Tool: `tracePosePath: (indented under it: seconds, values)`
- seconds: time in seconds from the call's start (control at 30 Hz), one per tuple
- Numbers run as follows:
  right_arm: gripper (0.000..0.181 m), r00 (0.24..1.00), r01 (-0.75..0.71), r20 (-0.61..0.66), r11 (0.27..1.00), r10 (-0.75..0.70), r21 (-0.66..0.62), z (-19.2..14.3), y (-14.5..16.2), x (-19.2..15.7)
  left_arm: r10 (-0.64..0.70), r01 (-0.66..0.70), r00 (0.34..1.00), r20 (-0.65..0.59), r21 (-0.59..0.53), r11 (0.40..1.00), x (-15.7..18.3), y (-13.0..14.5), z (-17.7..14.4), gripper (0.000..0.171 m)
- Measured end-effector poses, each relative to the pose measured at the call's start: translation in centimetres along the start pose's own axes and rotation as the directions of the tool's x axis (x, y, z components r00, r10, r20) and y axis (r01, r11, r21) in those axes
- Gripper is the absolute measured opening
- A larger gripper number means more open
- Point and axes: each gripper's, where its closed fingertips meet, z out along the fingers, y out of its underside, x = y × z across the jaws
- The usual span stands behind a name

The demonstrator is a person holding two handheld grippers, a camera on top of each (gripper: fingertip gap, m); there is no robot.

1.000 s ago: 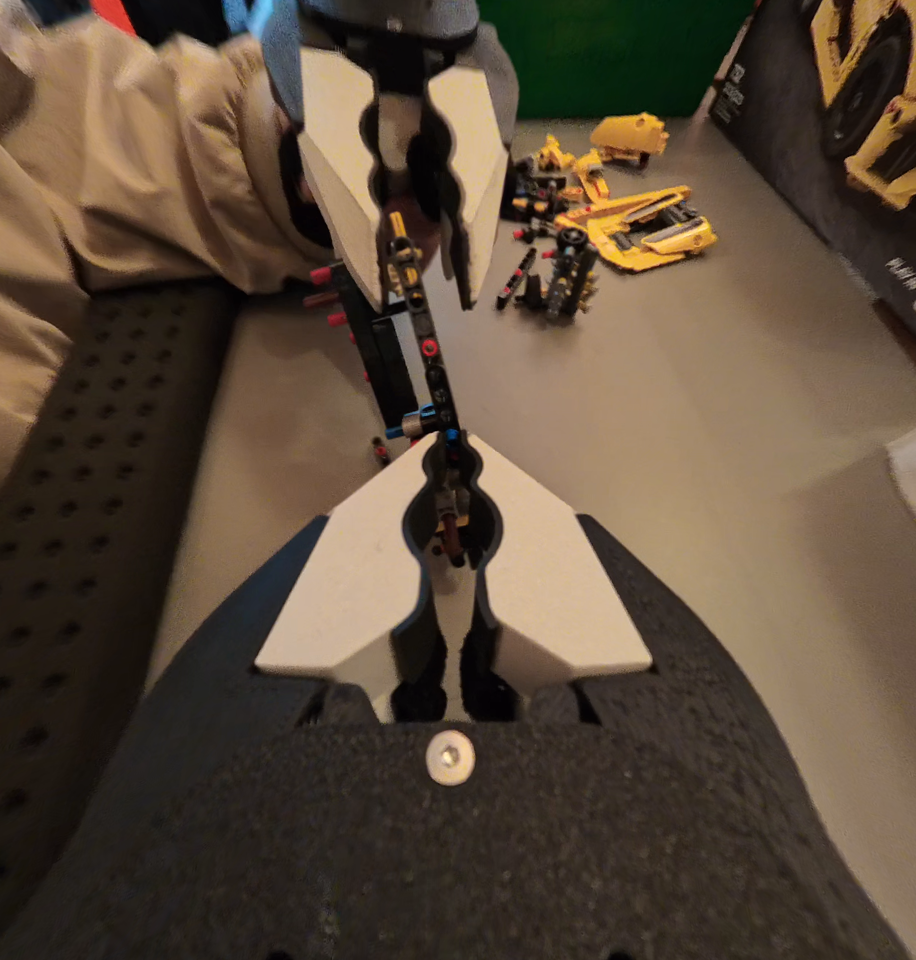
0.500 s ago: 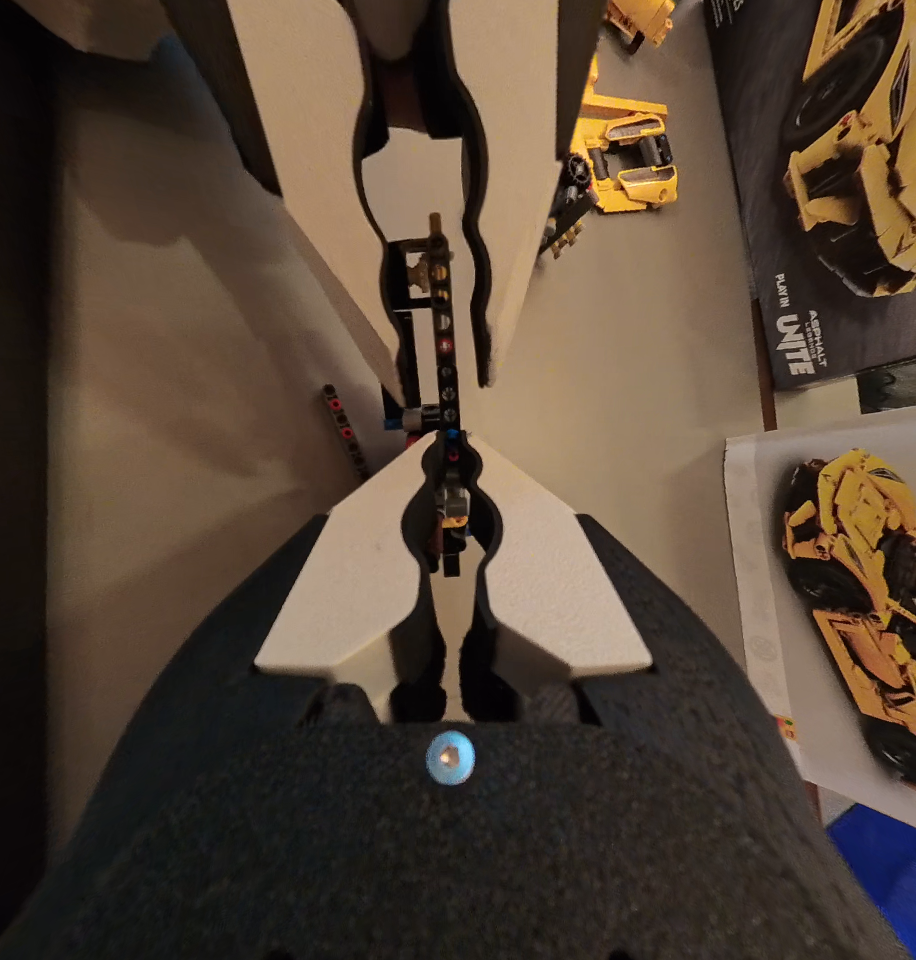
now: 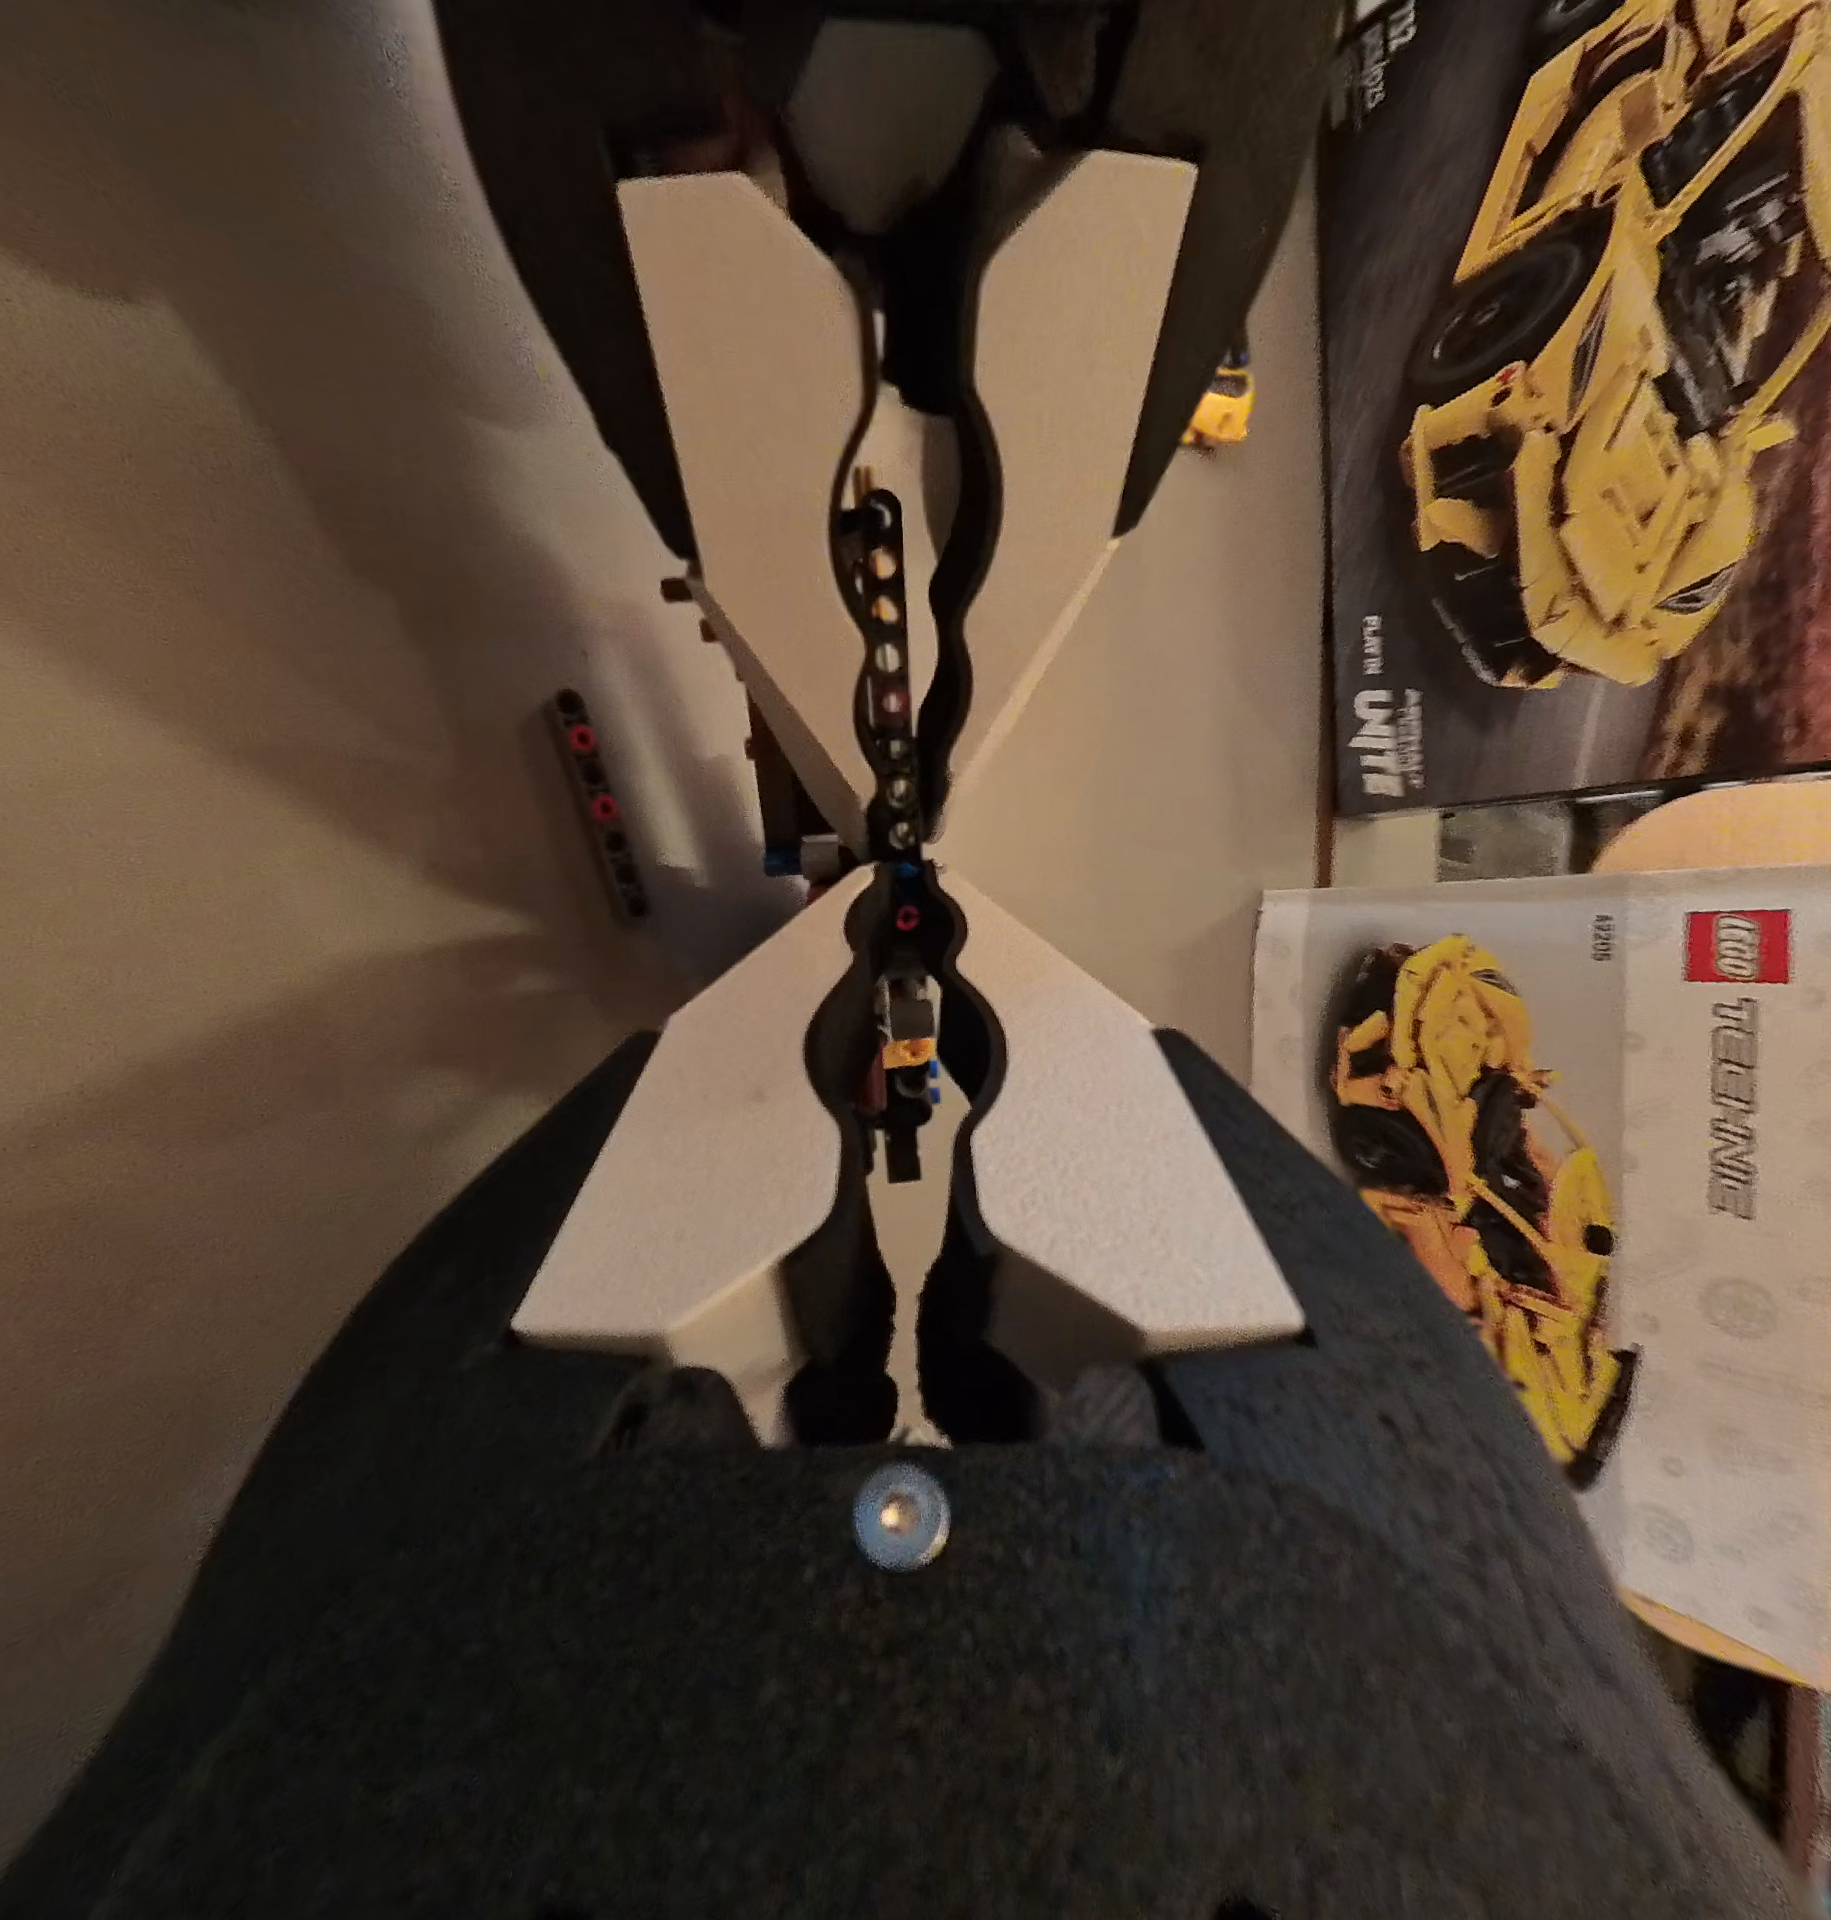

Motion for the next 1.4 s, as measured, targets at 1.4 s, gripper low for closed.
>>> tracePosePath:
  seconds: [1.4]
  values:
    - [0.039,0.042,-0.912,0.760,-0.286,0.648,0.294,-2.8,-2.5,9.2,0.410,-0.263,0.441,0.799,-0.321,0.910,-9.8,-3.7,-4.3,0.007]
